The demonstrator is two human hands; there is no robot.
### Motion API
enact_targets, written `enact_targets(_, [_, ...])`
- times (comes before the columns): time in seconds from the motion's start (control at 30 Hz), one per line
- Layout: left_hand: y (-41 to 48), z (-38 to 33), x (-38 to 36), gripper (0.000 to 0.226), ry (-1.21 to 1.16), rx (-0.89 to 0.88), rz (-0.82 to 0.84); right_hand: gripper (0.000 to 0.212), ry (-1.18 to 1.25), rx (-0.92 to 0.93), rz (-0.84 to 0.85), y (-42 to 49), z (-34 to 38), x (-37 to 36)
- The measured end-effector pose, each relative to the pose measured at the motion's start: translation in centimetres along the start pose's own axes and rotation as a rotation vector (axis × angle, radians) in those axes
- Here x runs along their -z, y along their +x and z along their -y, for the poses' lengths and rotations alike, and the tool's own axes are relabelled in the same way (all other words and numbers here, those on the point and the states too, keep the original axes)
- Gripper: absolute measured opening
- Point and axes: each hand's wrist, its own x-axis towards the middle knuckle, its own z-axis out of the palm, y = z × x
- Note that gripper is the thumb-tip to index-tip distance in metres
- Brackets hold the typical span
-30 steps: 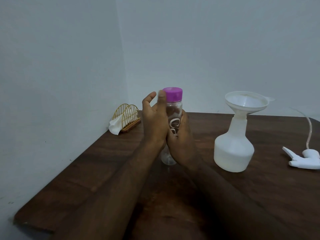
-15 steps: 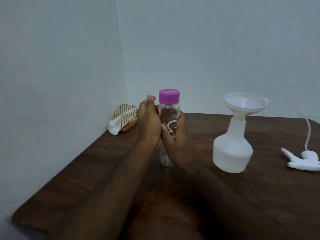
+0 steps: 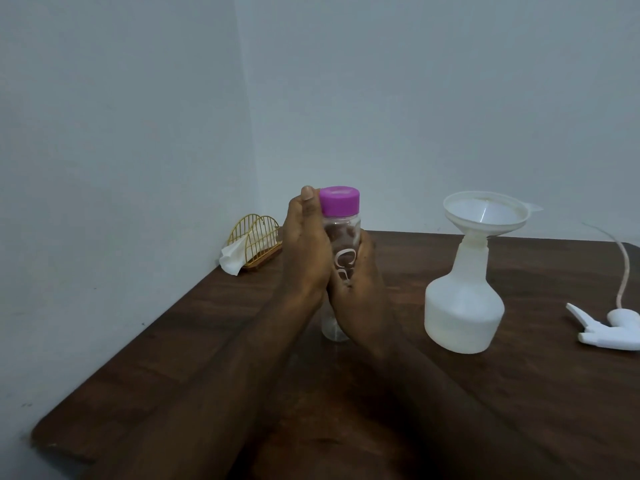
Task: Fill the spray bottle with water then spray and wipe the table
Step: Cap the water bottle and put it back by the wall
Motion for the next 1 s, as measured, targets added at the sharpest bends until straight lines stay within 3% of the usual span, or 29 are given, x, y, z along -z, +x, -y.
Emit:
enact_targets(0.1, [0.0, -1.2, 0.1, 0.035, 0.281, -0.185, 0.084, 0.064, -0.026, -0.043, 0.02, -0.1, 0.4, 0.5])
enact_targets(0.23, [1.6, -4.4, 0.5, 0.041, 0.986, -0.373, 0.301, 0.071, -0.093, -0.081, 0.009, -0.2, 0.9, 1.0])
enact_targets(0.33, [2.3, -6.7, -0.7, 0.033, 1.499, -0.483, 0.294, 0.077, -0.216, -0.077, 0.014, -0.3, 1.0, 0.8])
enact_targets(0.43, [2.7, -7.8, -2.6, 0.028, 1.775, -0.529, 0.367, 0.061, -0.255, -0.031, -0.02, -0.3, 0.7, 0.3])
enact_targets(0.53, [3.2, -7.2, -3.5, 0.031, 1.793, -0.627, 0.459, 0.052, -0.173, -0.071, -0.026, -0.3, 0.5, 0.6])
enact_targets(0.7, [4.5, -6.0, -3.2, 0.049, 1.607, -0.867, 0.566, 0.057, -0.1, -0.126, 0.021, 0.1, 0.7, 1.4])
enact_targets(1.0, [7.3, -5.0, -1.9, 0.052, 1.385, -0.948, 0.734, 0.046, -0.066, -0.106, 0.008, 1.3, -0.1, 0.9])
